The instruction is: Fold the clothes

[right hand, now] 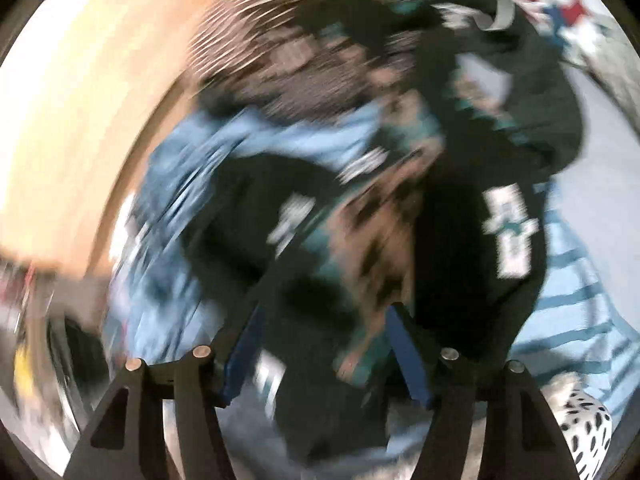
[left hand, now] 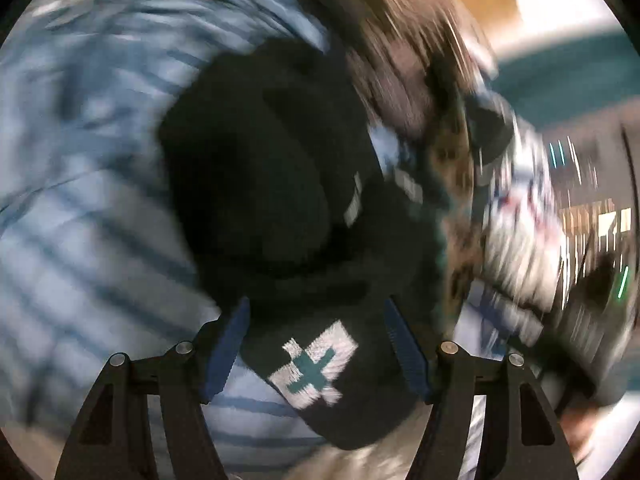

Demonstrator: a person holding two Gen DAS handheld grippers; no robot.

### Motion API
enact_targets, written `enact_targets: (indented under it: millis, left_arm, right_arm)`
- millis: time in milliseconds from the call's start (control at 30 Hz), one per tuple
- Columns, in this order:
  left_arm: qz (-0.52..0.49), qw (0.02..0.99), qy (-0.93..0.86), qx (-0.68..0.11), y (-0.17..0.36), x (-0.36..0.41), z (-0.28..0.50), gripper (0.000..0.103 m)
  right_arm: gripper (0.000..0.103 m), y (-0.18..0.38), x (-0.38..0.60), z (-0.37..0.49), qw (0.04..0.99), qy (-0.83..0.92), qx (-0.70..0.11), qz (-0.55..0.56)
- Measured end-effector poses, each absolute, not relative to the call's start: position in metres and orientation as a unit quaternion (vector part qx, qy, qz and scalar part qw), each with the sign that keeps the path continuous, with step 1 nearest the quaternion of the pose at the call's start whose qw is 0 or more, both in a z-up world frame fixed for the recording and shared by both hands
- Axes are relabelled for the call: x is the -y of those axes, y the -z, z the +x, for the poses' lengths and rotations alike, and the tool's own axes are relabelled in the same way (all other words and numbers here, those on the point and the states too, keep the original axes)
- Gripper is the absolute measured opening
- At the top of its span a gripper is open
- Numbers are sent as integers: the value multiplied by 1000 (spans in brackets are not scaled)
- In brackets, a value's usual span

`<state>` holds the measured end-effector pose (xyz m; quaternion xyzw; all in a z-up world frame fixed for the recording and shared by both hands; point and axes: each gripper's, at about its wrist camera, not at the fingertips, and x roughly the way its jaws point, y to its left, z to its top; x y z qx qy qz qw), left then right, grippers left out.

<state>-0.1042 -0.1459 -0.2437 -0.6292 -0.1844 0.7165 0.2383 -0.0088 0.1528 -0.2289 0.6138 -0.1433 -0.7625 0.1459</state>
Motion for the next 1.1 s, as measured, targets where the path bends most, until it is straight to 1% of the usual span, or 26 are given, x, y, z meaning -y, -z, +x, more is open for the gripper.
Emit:
enact_targets:
  millis: [100, 167, 233, 333, 467, 533, 633, 700, 800, 867, 1000, 1100]
  left_arm:
    - [-643, 224, -713, 167, 278, 133, -101, 70]
    - [-661, 215, -701, 158, 288, 128, -105, 70]
    - [-662, 223, -698, 158, 287, 128, -109, 70]
    - [-662, 223, -690, 191, 293, 134, -112, 70]
    - [-659, 219, -674, 253, 296, 146, -108, 70]
    - [-646, 228, -671, 283, 284, 158, -100, 70]
    - [-638, 218, -684, 280, 267, 175, -82, 70]
    - [-642, 185, -694, 268, 260, 184, -72, 70]
    - [-647, 167, -696, 264, 254, 183, -55, 70]
    - [-644, 172, -703, 249, 246, 168, -47, 70]
    - [-624, 176, -735, 199, 223, 137, -36, 70]
    - [-611, 179, -755, 158, 213, 109, -40, 70]
  right_arm:
    - [68, 253, -141, -19, 77, 765, 105, 631]
    - [68, 268, -128, -22, 69, 754, 84, 648]
    - [71, 278, -115, -22, 78, 744, 81, 659]
    - [75, 282, -111, -22, 90, 745, 76, 657]
    - [76, 281, -119, -14, 115, 722, 88, 677]
    - [76, 275, -129, -4, 135, 714, 95, 681]
    - [76, 258, -153, 11, 147, 727, 100, 663]
    - [76, 249, -168, 20, 150, 738, 116, 647]
    - [76, 242, -179, 26, 169, 733, 147, 643]
    - [76, 237, -187, 28, 181, 730, 167, 638]
    - [76, 213, -218, 24, 172, 757, 174, 606]
    - [79, 200, -241, 21, 155, 777, 158, 589]
